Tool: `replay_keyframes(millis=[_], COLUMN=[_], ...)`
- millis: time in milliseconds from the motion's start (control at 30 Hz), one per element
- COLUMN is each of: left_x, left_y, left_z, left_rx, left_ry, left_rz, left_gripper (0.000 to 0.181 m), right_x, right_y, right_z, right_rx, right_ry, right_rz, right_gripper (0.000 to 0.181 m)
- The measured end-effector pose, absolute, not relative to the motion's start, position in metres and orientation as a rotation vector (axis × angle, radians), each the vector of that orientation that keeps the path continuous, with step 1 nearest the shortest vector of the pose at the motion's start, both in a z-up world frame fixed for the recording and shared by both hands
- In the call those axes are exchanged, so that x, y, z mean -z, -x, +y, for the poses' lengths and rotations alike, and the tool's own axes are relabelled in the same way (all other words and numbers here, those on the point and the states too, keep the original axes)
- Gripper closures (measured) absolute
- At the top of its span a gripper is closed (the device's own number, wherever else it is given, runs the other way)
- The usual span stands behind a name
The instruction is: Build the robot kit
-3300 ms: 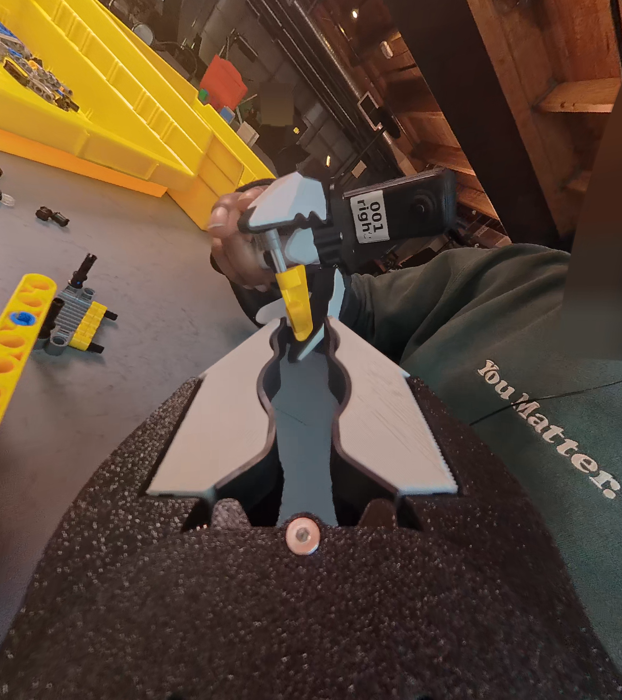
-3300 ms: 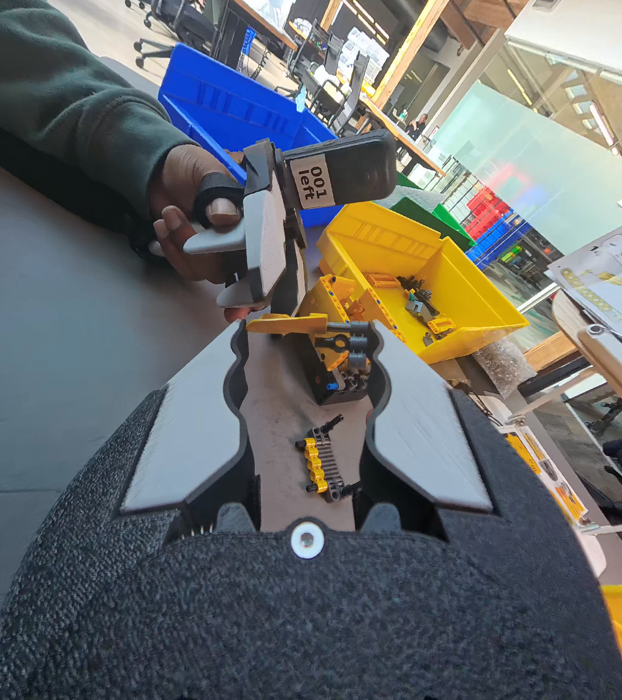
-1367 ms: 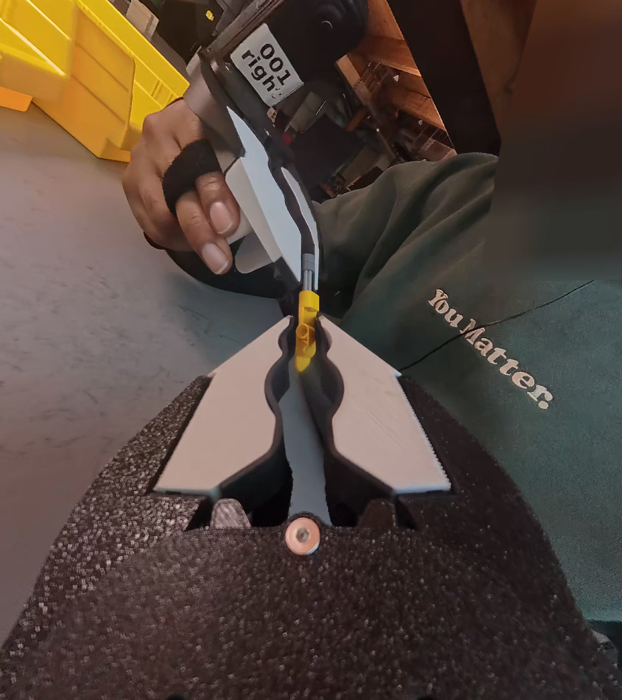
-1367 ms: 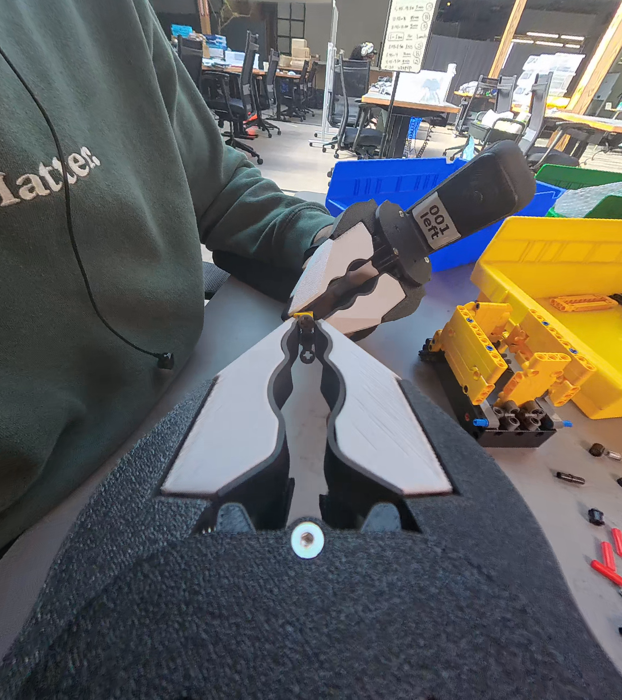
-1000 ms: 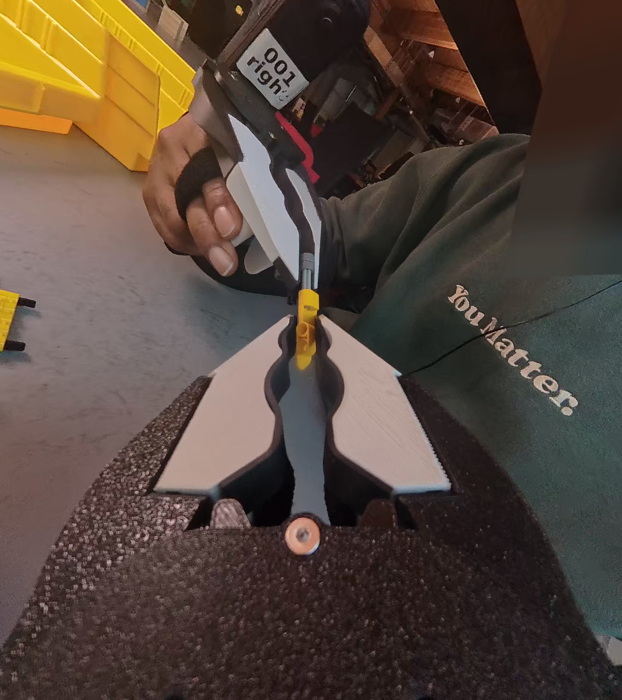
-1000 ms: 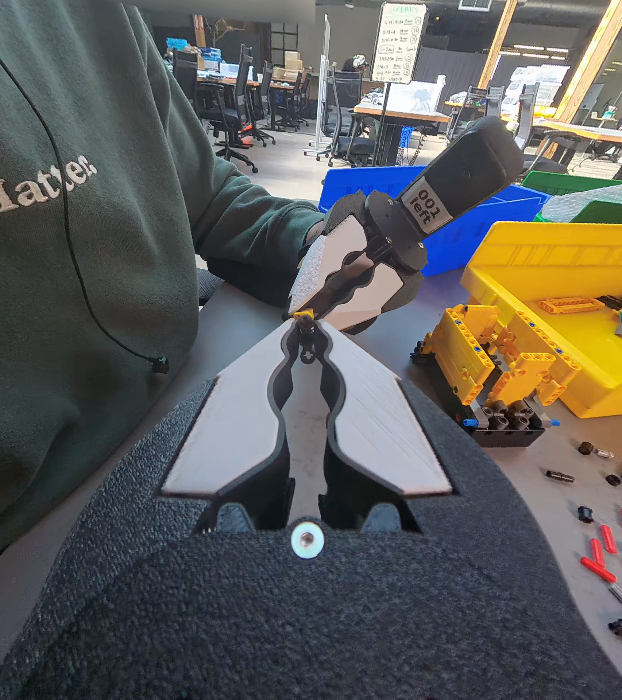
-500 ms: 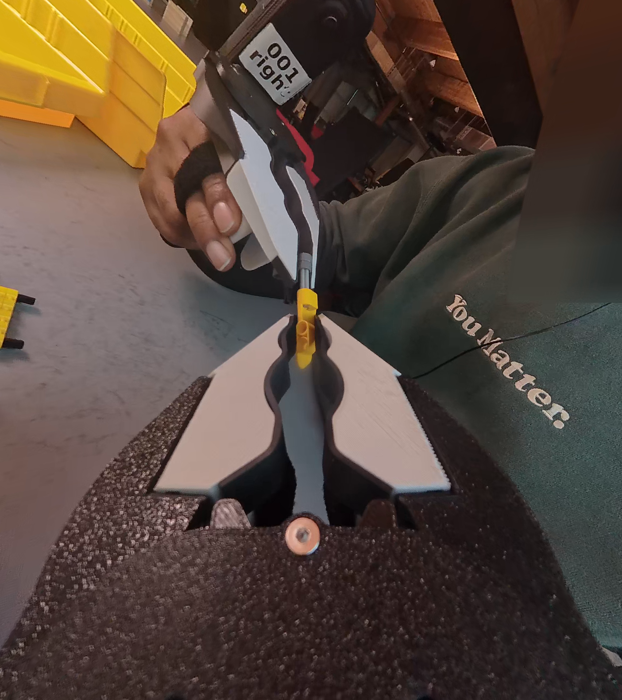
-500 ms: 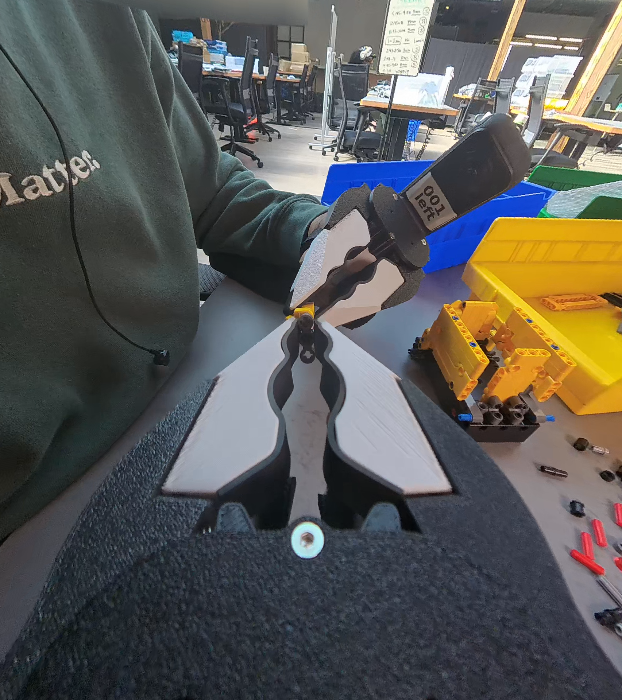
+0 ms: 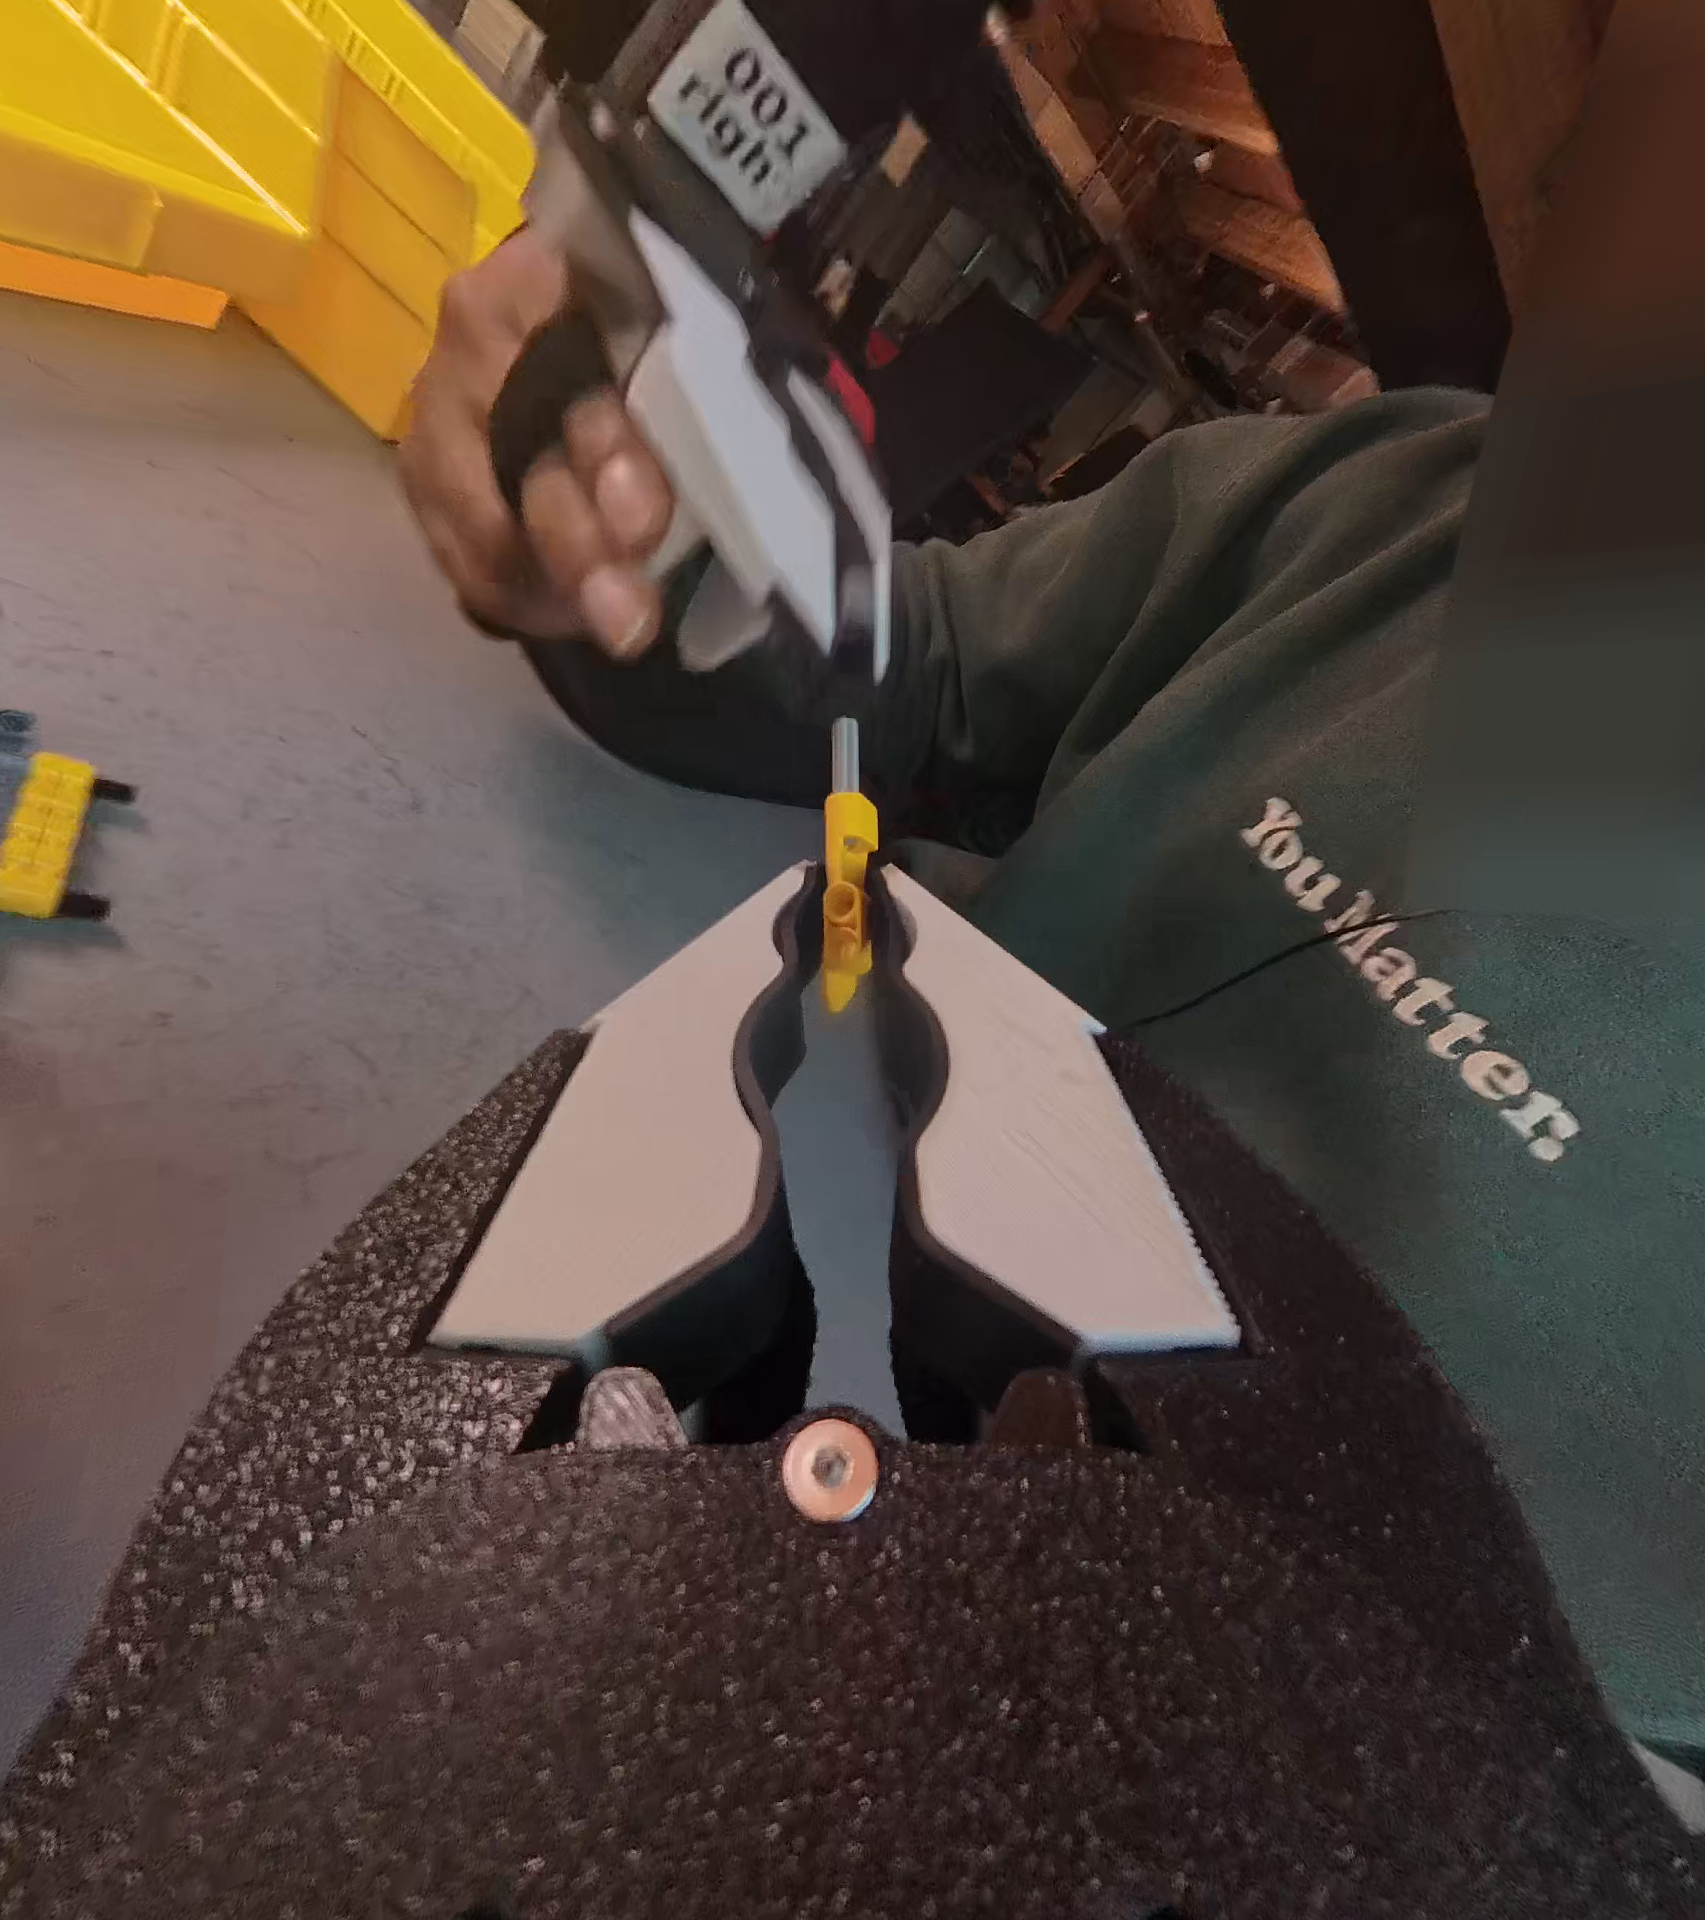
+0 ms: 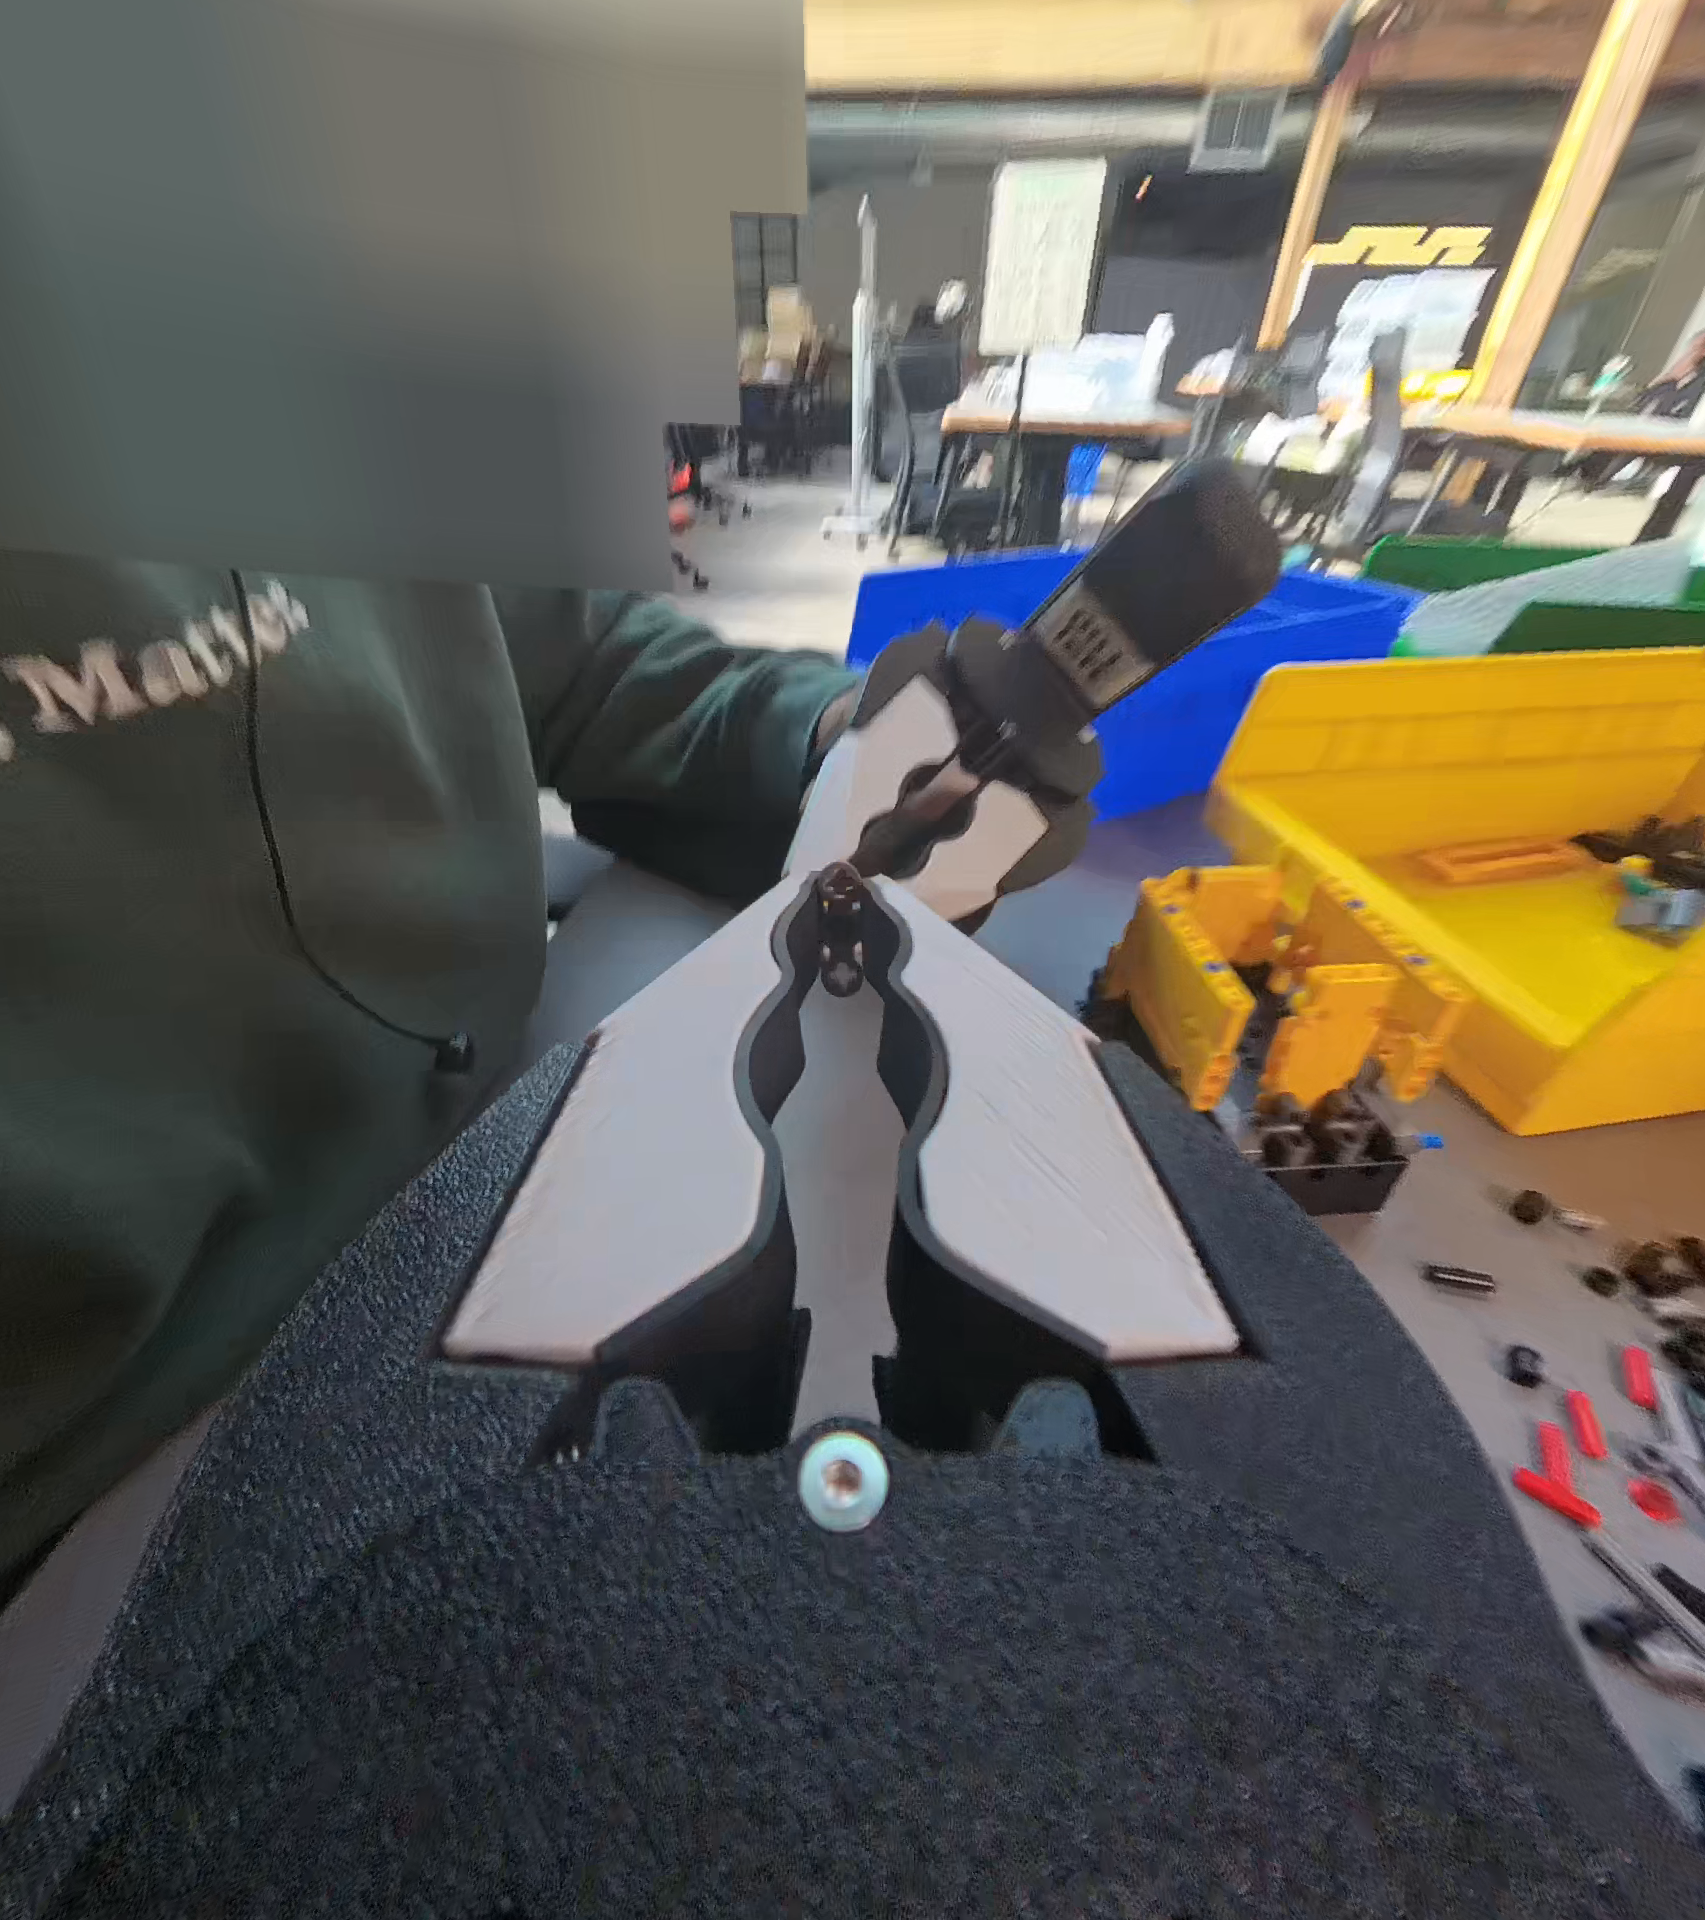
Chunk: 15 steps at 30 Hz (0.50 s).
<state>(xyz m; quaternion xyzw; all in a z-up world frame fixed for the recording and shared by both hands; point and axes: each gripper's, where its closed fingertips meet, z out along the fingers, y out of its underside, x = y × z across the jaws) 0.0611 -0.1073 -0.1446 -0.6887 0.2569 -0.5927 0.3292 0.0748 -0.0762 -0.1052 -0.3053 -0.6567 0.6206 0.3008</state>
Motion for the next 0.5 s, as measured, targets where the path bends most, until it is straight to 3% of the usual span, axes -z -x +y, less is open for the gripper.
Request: replay_keyframes(millis=[100, 333, 500], left_x=[0.144, 0.149, 0.155], left_y=[-0.036, -0.045, -0.031], left_z=[-0.093, -0.079, -0.06], left_rx=[1.523, 1.354, 0.977], left_ry=[1.789, 1.81, 1.822], left_rz=[0.526, 0.59, 0.604], left_gripper=[0.174, 0.174, 0.173], right_x=[0.1, 0.118, 0.131], right_y=[-0.079, -0.061, -0.045], right_z=[-0.048, -0.046, -0.04], right_rx=[-1.471, -1.582, -1.654], right_ry=[0.833, 1.039, 1.3], right_rz=[-1.706, -1.675, -1.608], right_gripper=[0.175, 0.175, 0.175])
